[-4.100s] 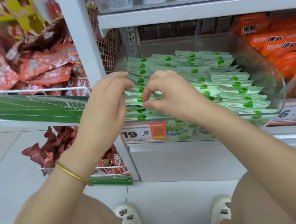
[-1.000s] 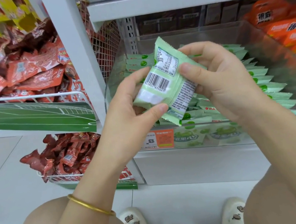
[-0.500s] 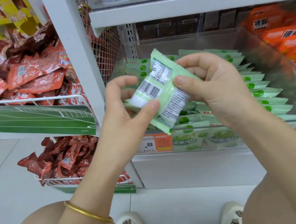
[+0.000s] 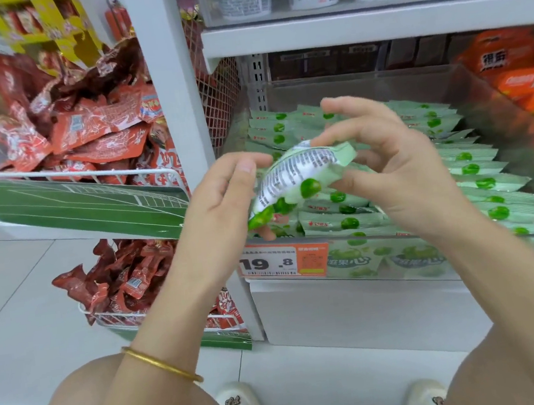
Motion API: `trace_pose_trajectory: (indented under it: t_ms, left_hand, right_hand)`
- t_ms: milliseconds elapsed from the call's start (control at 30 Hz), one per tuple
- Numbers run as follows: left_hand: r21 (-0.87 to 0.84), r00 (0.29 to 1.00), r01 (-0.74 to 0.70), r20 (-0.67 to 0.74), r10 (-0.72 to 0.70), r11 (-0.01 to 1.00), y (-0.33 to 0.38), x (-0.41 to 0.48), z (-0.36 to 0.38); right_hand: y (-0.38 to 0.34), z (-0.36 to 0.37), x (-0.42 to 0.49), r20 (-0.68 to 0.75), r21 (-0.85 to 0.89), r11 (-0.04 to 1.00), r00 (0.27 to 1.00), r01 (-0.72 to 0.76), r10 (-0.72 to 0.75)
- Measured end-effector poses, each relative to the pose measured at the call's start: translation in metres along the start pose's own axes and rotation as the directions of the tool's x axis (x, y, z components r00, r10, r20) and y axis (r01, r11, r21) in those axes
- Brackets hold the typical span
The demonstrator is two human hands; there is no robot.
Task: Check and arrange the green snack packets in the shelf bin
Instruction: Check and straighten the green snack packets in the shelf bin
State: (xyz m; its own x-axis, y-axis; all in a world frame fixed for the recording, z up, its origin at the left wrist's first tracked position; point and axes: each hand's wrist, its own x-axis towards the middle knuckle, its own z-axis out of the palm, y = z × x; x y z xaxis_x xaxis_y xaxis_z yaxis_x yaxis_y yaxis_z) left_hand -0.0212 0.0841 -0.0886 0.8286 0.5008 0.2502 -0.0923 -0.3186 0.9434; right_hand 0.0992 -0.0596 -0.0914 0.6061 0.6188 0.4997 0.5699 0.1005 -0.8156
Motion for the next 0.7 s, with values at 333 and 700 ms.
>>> trace_pose_trajectory:
  t_ms: [333,700]
  left_hand:
    - [0.44,0.888,-0.313,-0.181,0.424,0.842,-0.007,0.004,-0.023]
    - [0.732,0.871,-0.415,0.149,0.468,0.539,-0.021,0.01,-0.033]
  right_hand:
    - [-0.006,0.022,-0.002,-0.132,-0.167,0.985,0.991,-0.038,0.016]
    - [-0.001,0.039,-0.001,0.112,-0.639,0.766,0.994,0.064,0.01]
